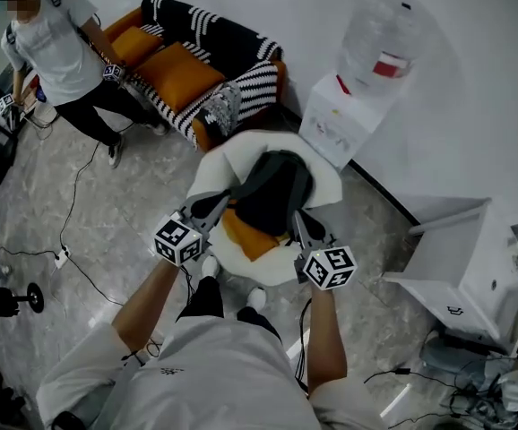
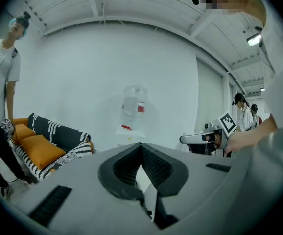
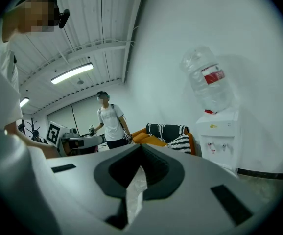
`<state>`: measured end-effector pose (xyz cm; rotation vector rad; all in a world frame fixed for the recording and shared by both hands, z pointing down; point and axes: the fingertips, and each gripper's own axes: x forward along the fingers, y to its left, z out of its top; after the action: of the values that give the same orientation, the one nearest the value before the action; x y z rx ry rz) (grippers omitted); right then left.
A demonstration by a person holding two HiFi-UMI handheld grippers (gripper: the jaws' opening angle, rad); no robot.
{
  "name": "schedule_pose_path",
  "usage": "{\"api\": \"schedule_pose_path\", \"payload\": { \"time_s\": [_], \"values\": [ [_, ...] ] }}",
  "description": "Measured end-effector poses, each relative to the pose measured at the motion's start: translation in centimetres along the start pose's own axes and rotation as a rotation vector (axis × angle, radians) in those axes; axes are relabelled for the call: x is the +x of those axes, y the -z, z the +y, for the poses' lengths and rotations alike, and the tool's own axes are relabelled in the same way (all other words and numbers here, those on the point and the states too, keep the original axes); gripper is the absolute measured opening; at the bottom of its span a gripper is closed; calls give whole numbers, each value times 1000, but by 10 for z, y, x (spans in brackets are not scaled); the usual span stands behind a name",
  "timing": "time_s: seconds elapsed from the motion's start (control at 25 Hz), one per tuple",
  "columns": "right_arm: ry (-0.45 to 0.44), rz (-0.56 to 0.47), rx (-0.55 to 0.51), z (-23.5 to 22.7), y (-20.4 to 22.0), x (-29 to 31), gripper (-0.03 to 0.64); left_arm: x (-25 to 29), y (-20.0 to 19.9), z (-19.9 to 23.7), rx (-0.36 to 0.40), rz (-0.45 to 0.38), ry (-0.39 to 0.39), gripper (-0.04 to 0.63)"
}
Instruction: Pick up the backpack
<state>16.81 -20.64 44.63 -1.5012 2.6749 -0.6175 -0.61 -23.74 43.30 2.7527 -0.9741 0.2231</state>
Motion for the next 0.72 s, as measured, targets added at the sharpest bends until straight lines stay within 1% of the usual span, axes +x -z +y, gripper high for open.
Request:
{"api": "schedule_pose_path", "payload": {
  "time_s": [0.16,0.32,0.52,0.64,0.72],
  "values": [
    [65,8,9,-15,19,18,6,18,21,32,-10,47,41,2],
    [136,63,-16,-41,44,38,6,43,43,63,-20,82,64,2],
    [233,81,45,-73,74,53,6,71,77,84,-37,129,109,2],
    [260,91,56,-85,89,64,6,87,93,94,-46,143,132,2],
    [265,98,60,-94,99,73,6,96,101,101,-52,143,134,2]
  ]
}}
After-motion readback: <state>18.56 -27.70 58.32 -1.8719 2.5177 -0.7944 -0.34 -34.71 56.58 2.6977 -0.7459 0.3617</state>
